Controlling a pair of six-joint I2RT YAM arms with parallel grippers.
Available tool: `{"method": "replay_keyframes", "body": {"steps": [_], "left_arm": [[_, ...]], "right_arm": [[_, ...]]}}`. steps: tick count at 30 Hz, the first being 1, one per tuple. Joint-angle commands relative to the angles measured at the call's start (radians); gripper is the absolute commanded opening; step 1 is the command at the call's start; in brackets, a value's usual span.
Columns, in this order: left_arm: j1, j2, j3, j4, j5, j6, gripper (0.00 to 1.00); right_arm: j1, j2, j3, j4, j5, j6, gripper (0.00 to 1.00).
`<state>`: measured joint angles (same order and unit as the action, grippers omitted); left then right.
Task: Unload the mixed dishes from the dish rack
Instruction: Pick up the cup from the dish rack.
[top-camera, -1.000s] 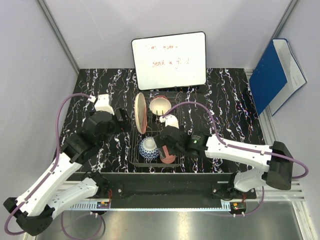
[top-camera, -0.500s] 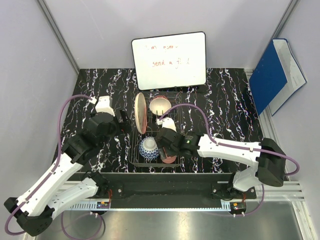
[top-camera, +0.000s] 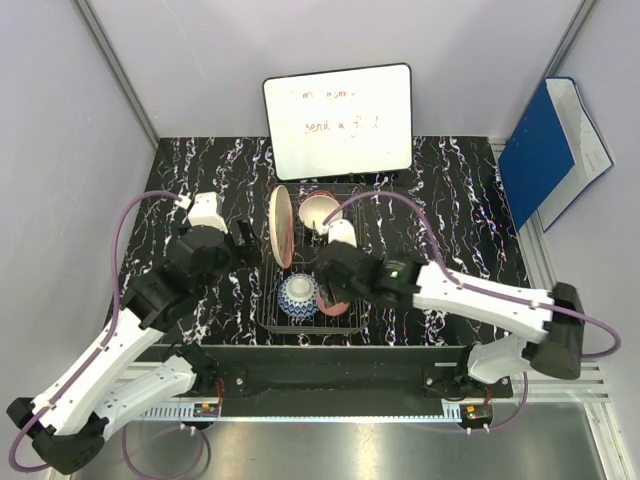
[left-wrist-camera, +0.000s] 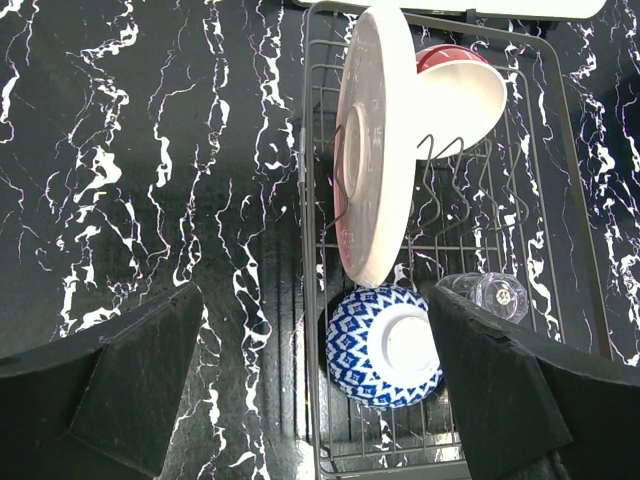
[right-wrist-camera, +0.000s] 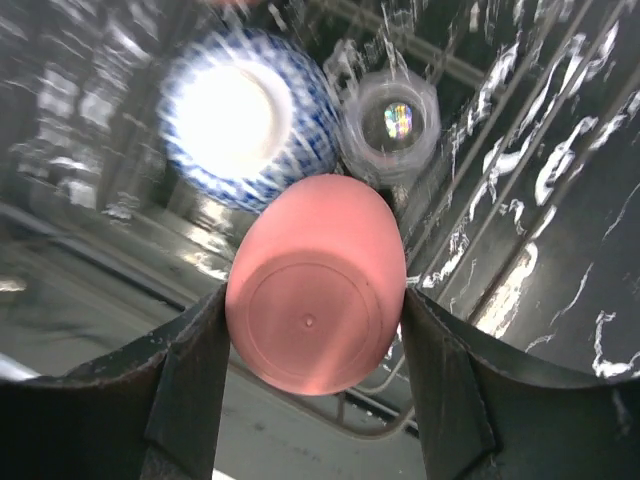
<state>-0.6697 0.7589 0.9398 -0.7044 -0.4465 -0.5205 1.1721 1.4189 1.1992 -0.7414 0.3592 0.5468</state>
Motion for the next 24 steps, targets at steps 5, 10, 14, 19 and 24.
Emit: {"method": "replay_keyframes", "body": {"steps": [5,10,14,19,24], "left_arm": [[-0.004,-0.055,0.066,0.052,-0.038,0.01,0.99],[-0.004,-0.14,0.05,0.181,0.137,0.01,0.99],[-0.004,-0.231,-0.064,0.583,0.512,0.028,0.99],[-0.004,-0.213,-0.157,0.85,0.702,-0.098,0.99],[-0.004,-0.084,-0.153,1.035,0.88,-0.234,0.99]], "right_arm": [[0.012,-0.331,0.152,0.079,0.234,-0.119,0.0],[-0.022,-0.475,0.004,0.274,0.307,-0.11,0.0],[-0.077,-0.598,-0.168,0.563,0.166,-0.084,0.0],[-0.218,-0.614,-0.245,0.808,-0.141,0.034,0.0],[-0.253,-0.6,-0.317,1.089,-0.265,0.091,0.0]]}}
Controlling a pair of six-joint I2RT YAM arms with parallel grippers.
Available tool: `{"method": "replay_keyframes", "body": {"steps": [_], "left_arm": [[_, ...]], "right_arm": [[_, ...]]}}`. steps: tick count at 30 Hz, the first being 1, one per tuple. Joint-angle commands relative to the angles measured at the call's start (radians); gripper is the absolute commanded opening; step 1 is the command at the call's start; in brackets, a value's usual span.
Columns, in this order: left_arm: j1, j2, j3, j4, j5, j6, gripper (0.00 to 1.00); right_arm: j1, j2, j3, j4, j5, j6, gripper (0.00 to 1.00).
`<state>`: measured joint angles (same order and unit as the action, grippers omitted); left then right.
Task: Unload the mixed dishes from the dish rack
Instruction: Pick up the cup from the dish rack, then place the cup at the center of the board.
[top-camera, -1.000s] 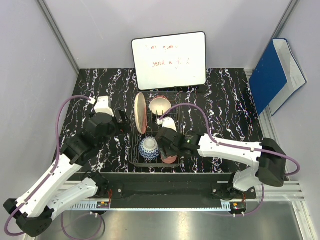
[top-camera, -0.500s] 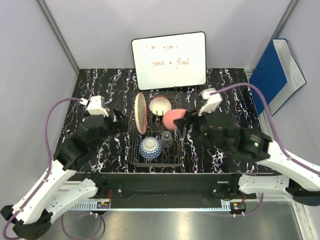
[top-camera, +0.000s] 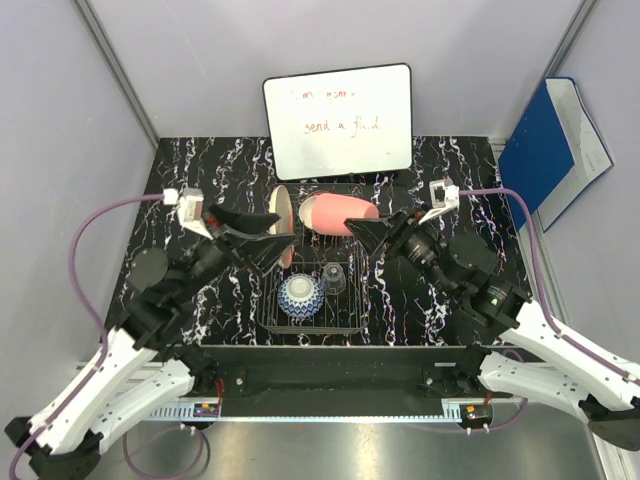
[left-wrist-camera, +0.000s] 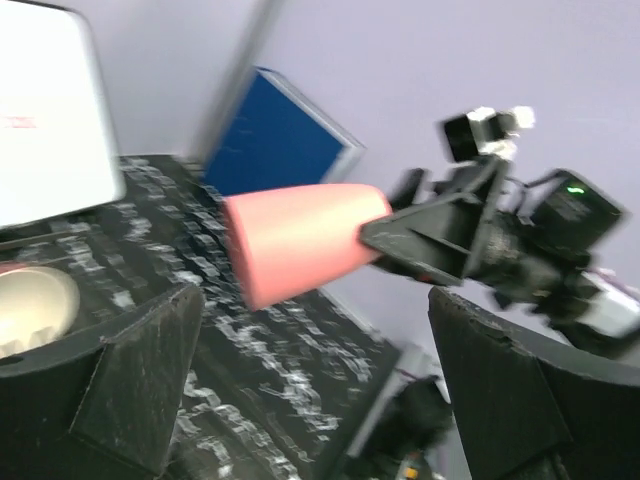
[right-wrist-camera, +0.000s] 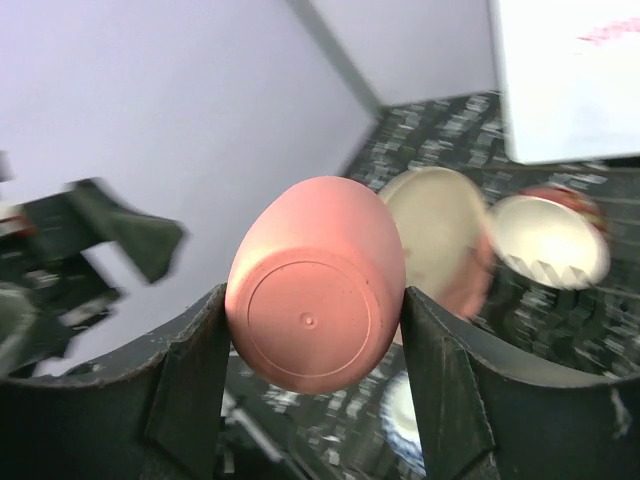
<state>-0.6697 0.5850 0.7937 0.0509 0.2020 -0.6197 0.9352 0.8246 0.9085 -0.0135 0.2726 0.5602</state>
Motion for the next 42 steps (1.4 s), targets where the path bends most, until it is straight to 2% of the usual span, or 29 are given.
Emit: {"method": "replay_keyframes", "body": {"steps": [1,5,7,14,16,18,19,21,22,23,24,25,27,28,29,30,31,32,33,34,35,36,37,39,40,42], "left_arm": [[-0.004,0.101,-0.013,0.309,0.237,-0.153,0.99],[-0.004,0.116,-0.057,0.415,0.215,-0.209,0.99],[-0.004,0.125,-0.051,0.409,0.217,-0.207,0.99],[-0.004,0.139,-0.042,0.435,0.241,-0.213,0.99],[-0.004,0.144,-0.044,0.451,0.251,-0.219,0.91],[-0.002,0.148,-0.045,0.461,0.264,-0.224,0.79],[-0.004,0.15,-0.044,0.461,0.269,-0.224,0.65],[-0.004,0.154,-0.036,0.457,0.283,-0.219,0.5],[-0.004,0.156,-0.033,0.449,0.284,-0.216,0.2],[-0.004,0.157,-0.018,0.407,0.283,-0.209,0.0],[-0.004,0.164,-0.001,0.362,0.261,-0.181,0.0],[-0.004,0.164,0.018,0.266,0.255,-0.155,0.0],[-0.002,0.158,0.108,0.131,0.176,-0.041,0.0],[-0.002,0.154,0.196,-0.045,0.112,0.001,0.0],[-0.001,0.159,0.252,-0.15,0.03,0.039,0.0],[0.002,0.188,0.312,-0.243,-0.154,0.108,0.0],[0.008,0.214,0.446,-0.428,-0.261,0.138,0.0],[0.028,0.29,0.52,-0.519,-0.364,0.176,0.0],[0.048,0.336,0.594,-0.605,-0.565,0.173,0.0],[0.079,0.382,0.724,-0.728,-0.625,0.175,0.0],[0.15,0.476,0.784,-0.778,-0.721,0.172,0.0],[0.191,0.525,0.846,-0.825,-0.745,0.161,0.0],[0.237,0.57,0.946,-0.879,-0.747,0.163,0.0],[0.336,0.706,1.028,-0.91,-0.791,0.16,0.0],[0.399,0.755,1.097,-0.933,-0.783,0.16,0.0],[0.45,0.916,1.173,-0.98,-0.754,0.123,0.0]], "right_arm": [[-0.019,0.002,-0.042,0.392,-0.205,0.089,0.0],[-0.038,0.027,-0.072,0.504,-0.263,0.13,0.0],[-0.049,0.038,-0.092,0.558,-0.295,0.153,0.0],[-0.055,0.09,-0.077,0.563,-0.351,0.173,0.0],[-0.056,0.119,-0.071,0.564,-0.363,0.187,0.0],[-0.056,0.139,-0.072,0.564,-0.366,0.194,0.0],[-0.055,0.145,-0.072,0.566,-0.366,0.198,0.0],[-0.055,0.16,-0.072,0.56,-0.369,0.201,0.0],[-0.056,0.166,-0.068,0.551,-0.369,0.201,0.0],[-0.055,0.174,-0.063,0.54,-0.368,0.201,0.0],[-0.055,0.176,-0.053,0.515,-0.371,0.19,0.07],[-0.053,0.177,-0.046,0.5,-0.374,0.184,0.37],[-0.055,0.165,-0.028,0.443,-0.36,0.146,0.7],[-0.055,0.154,-0.017,0.408,-0.337,0.132,0.85],[-0.055,0.133,-0.002,0.361,-0.302,0.123,0.99],[-0.055,0.124,0.042,0.225,-0.188,0.098,1.0],[-0.055,0.12,0.073,0.136,-0.106,0.092,1.0],[-0.055,0.122,0.107,-0.069,-0.005,0.09,1.0],[-0.056,0.126,0.162,-0.154,0.19,0.096,1.0],[-0.055,0.134,0.183,-0.224,0.27,0.093,1.0],[-0.055,0.149,0.199,-0.318,0.331,0.092,1.0],[-0.055,0.153,0.22,-0.35,0.409,0.089,1.0],[-0.055,0.156,0.228,-0.379,0.431,0.095,1.0],[-0.055,0.171,0.254,-0.46,0.477,0.137,1.0],[-0.055,0.18,0.269,-0.5,0.494,0.165,1.0],[-0.055,0.221,0.321,-0.638,0.539,0.243,1.0]]}}
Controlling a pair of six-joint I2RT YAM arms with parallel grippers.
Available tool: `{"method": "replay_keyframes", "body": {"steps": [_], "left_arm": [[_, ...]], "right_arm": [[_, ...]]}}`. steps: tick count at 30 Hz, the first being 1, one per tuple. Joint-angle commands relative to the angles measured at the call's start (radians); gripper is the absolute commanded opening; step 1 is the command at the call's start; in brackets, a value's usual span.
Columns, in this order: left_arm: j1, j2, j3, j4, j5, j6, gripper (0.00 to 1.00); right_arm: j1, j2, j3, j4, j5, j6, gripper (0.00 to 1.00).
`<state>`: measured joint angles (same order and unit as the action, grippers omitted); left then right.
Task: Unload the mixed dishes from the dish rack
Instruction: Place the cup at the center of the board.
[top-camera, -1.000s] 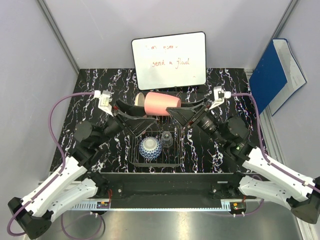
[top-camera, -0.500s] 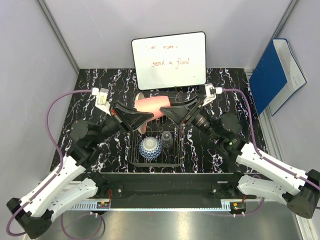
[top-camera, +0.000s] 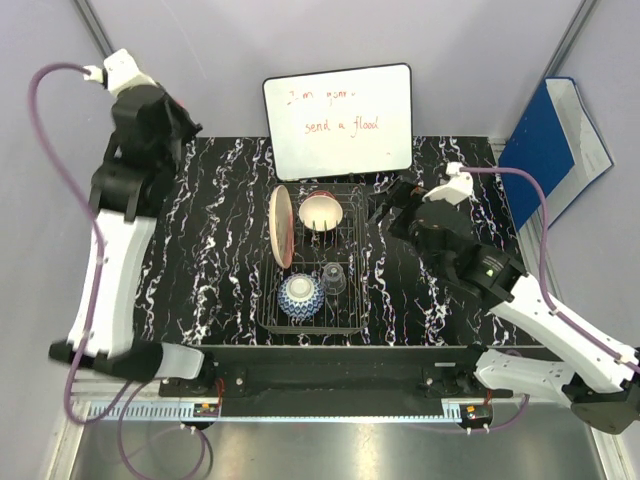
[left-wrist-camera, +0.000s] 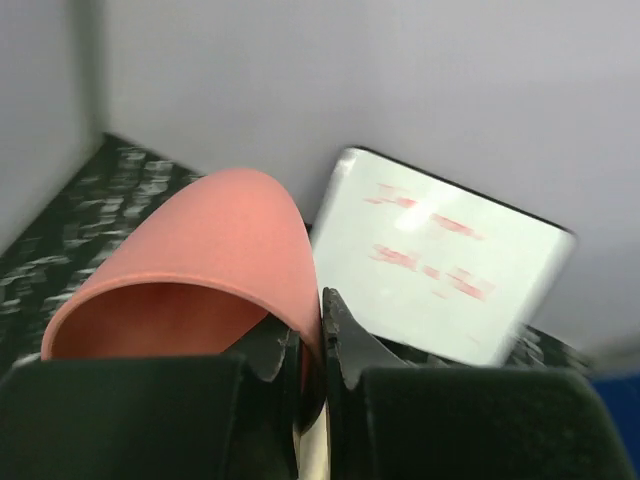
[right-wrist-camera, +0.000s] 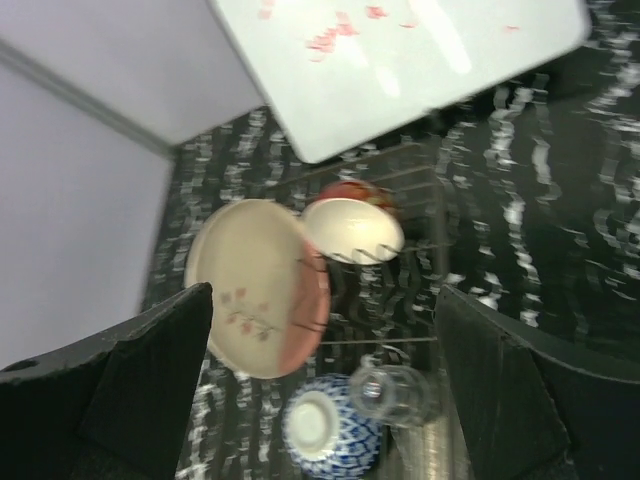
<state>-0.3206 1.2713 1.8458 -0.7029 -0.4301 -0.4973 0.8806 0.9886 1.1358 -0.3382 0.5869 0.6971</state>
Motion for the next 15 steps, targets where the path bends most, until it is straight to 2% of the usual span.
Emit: {"method": "replay_keyframes", "body": {"steps": [1,2,5,10,15], "left_arm": [[0.144,0.287,0.186,-0.275,-0.107,-0.012,0.0],[0.161,0.4,0.217,-0.302,-0.096,-0.039,0.0],[0.227,0.56,0.273,-0.385,-0.09,-0.099,0.0],[0.319,0.563,0.057,-0.241,-0.045,-0.113,0.0],[0.432,0.626,0.009,-0.222,0.04,-0.09,0.0]], "right_arm": [[0.0,0.08,0.108,-0.355,0.232,0.125,1.0],[0.0,0.088,0.123,-0.413,0.235,0.143,1.0],[0.0,0.087,0.105,-0.482,0.243,0.174,1.0],[0.0,0.03,0.032,-0.479,0.257,0.142,1.0],[0.0,0.039,0.013,-0.427,0.234,0.036,1.0]]}}
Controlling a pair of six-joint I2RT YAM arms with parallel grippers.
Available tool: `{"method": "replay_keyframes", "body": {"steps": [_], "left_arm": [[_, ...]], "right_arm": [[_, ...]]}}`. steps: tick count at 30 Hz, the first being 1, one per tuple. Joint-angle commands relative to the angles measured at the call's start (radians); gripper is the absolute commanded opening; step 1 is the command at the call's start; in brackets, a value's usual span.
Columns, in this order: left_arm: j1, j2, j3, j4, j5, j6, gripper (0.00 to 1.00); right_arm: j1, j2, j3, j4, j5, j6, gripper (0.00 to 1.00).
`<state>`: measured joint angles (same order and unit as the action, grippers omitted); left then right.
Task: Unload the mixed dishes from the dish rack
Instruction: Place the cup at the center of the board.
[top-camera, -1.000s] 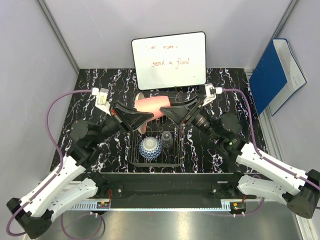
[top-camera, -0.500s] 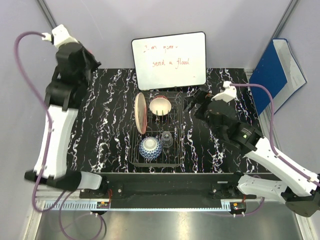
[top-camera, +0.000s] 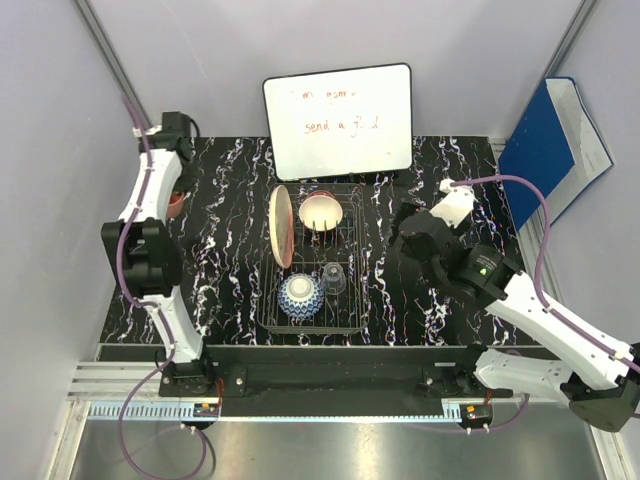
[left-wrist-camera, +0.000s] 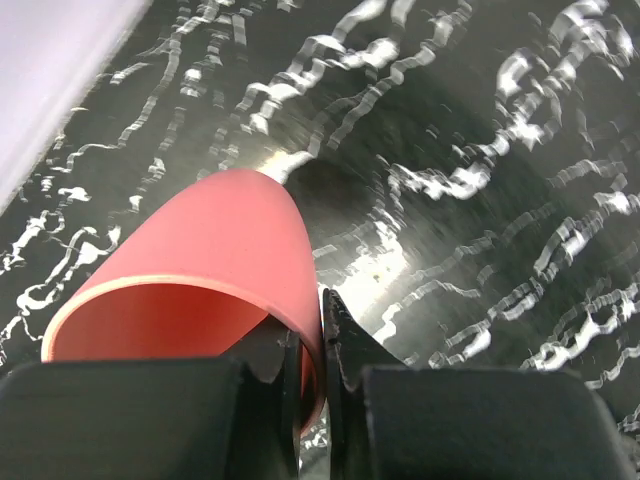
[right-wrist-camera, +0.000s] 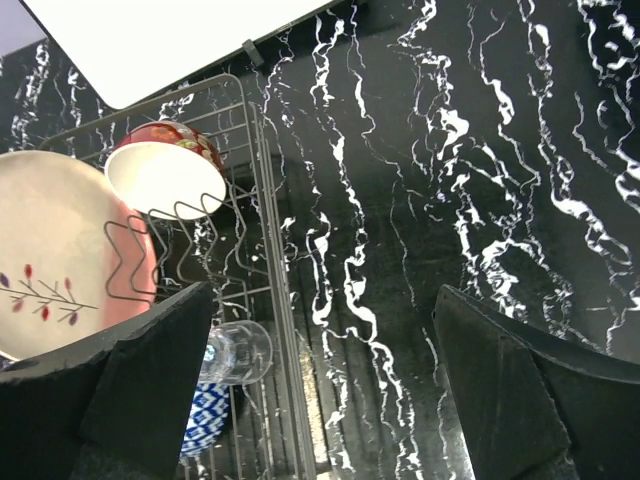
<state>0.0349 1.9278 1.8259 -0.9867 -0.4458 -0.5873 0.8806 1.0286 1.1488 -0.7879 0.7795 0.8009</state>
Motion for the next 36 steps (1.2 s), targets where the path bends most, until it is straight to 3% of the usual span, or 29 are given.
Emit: {"method": "replay_keyframes", "body": {"steps": [1,11,17,23,24,27,29,36], "left_arm": [[0.107,-0.007,0.029,0.059,0.068,-0.002,0.0],[0.148,0.106,0.023,0.068,0.139,0.055,0.0],[0.177,0.105,-0.114,0.198,0.266,0.061,0.0],[0.191,0.109,-0.145,0.229,0.314,0.078,0.02],[0.194,0.105,-0.148,0.23,0.318,0.084,0.05],[0.194,0.077,-0.149,0.23,0.318,0.084,0.52],[0.194,0.056,-0.14,0.226,0.308,0.08,0.78],[0.192,-0.087,-0.094,0.183,0.28,0.046,0.98]], "right_arm": [[0.0,0.016,0.003,0.024,0.038,-0.072,1.0],[0.0,0.083,0.0,0.065,-0.039,-0.08,1.0],[0.0,0.097,-0.001,0.07,-0.063,-0.1,1.0],[0.0,0.106,-0.012,0.09,-0.082,-0.103,1.0],[0.001,0.111,-0.012,0.091,-0.082,-0.104,1.0],[0.0,0.116,-0.014,0.093,-0.08,-0.104,1.0],[0.0,0.117,-0.012,0.095,-0.08,-0.108,1.0],[0.0,0.116,-0.012,0.105,-0.077,-0.118,1.0]]}}
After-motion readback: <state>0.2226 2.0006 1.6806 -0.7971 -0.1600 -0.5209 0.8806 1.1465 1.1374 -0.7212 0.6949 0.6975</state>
